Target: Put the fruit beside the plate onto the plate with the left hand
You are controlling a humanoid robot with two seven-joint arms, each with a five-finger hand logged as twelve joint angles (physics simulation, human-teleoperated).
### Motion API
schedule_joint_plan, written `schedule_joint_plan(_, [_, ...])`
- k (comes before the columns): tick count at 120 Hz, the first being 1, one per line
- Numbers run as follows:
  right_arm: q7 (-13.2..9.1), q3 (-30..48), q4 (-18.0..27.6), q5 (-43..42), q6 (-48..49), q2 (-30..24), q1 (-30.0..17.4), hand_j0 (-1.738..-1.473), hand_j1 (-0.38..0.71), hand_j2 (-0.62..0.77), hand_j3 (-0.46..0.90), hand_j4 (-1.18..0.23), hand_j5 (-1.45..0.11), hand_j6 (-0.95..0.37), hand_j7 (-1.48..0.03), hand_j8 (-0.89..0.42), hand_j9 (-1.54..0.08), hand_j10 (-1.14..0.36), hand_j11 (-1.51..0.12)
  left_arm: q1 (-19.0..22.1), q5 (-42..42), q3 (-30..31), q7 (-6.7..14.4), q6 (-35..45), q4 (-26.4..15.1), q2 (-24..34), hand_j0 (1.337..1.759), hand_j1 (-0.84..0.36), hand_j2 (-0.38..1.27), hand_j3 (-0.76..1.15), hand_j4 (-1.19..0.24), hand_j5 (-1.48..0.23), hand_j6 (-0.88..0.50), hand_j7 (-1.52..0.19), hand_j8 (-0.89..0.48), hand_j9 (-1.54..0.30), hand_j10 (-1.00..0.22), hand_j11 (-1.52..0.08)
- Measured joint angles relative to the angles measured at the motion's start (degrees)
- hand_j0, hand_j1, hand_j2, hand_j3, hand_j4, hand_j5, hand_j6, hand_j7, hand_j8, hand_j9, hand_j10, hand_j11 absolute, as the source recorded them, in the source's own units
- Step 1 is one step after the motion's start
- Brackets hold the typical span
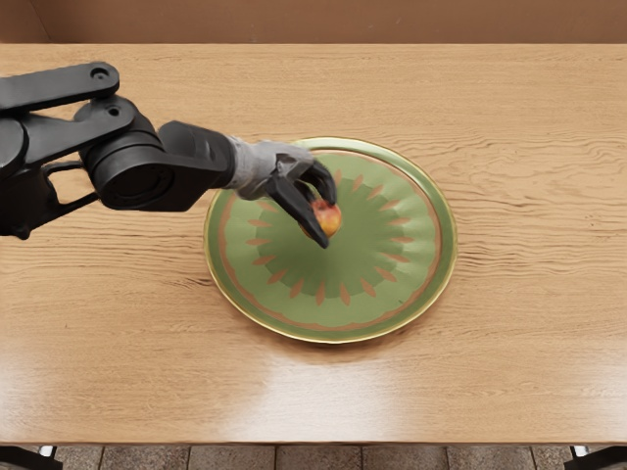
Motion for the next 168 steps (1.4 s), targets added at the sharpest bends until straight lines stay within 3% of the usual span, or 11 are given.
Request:
schedule_joint_plan(40, [-0.01,0.01,0.0,0.0,0.0,0.0,0.0,-1.658,-0.3,-0.01,0.0,-0.04,-0.05,-0.04,-0.05,-0.04,-0.05,-0.04,-0.05,0.17,3.88,1.33,0.02,0.72,1.39,-0.92,1.65,-0.26,0.33,0.0,-0.82,-1.23,-0.42,-1.19,-0.37,-1.19,-0.69,-1.17])
schedule_joint_plan(66, [-0.01,0.02,0.0,0.0,0.0,0.0,0.0,-1.658,-0.3,-0.01,0.0,-0.04,-0.05,-0.04,-0.05,-0.04,-0.05,-0.04,-0.05,0.09,4.04,1.41,0.02,2.03,1.36,-1.13,1.655,-0.25,0.28,0.0,-0.67,-0.93,-0.51,-0.92,-0.48,-0.92,-0.76,-0.91])
schedule_joint_plan(84, [0.0,-0.01,0.0,-0.01,0.0,0.0,0.0,-1.658,-0.3,-0.01,0.0,-0.04,-0.05,-0.04,-0.05,-0.04,-0.05,-0.04,-0.05,0.06,3.92,1.36,0.03,2.2,1.18,-1.13,1.656,-0.21,0.18,0.0,-0.55,-0.75,-0.47,-0.74,-0.45,-0.74,-0.6,-0.74])
schedule_joint_plan(108, [0.0,0.0,0.0,0.0,0.0,0.0,0.0,-1.658,-0.3,-0.01,0.0,-0.04,-0.05,-0.04,-0.05,-0.04,-0.05,-0.04,-0.05,-0.01,3.82,1.32,0.04,2.25,1.02,-1.13,1.657,-0.08,0.1,0.0,-0.39,-0.51,-0.36,-0.51,-0.34,-0.51,-0.4,-0.51])
schedule_joint_plan(143, [0.01,0.01,0.0,0.0,0.0,0.0,0.0,-1.658,-0.3,-0.01,0.0,-0.04,-0.05,-0.04,-0.05,-0.04,-0.05,-0.04,-0.05,0.56,0.66,-1.37,0.04,2.12,1.03,0.53,1.658,0.02,0.06,0.0,-0.28,-0.37,-0.27,-0.37,-0.27,-0.37,-0.28,-0.37])
schedule_joint_plan(155, [0.01,0.01,0.0,0.0,0.0,0.0,0.0,-1.658,-0.3,-0.01,0.0,-0.04,-0.05,-0.04,-0.05,-0.04,-0.05,-0.04,-0.05,2.28,-1.87,-3.61,0.04,0.79,1.0,3.67,1.658,0.04,0.06,0.0,-0.27,-0.35,-0.26,-0.35,-0.26,-0.35,-0.27,-0.35])
schedule_joint_plan(168, [0.01,0.01,0.0,-0.01,0.0,0.0,0.0,-1.658,-0.3,-0.01,0.0,-0.04,-0.05,-0.04,-0.05,-0.04,-0.05,-0.04,-0.05,8.71,-4.35,-9.31,0.04,-6.24,1.37,10.17,1.658,0.04,0.06,0.0,-0.26,-0.34,-0.26,-0.34,-0.26,-0.34,-0.26,-0.34])
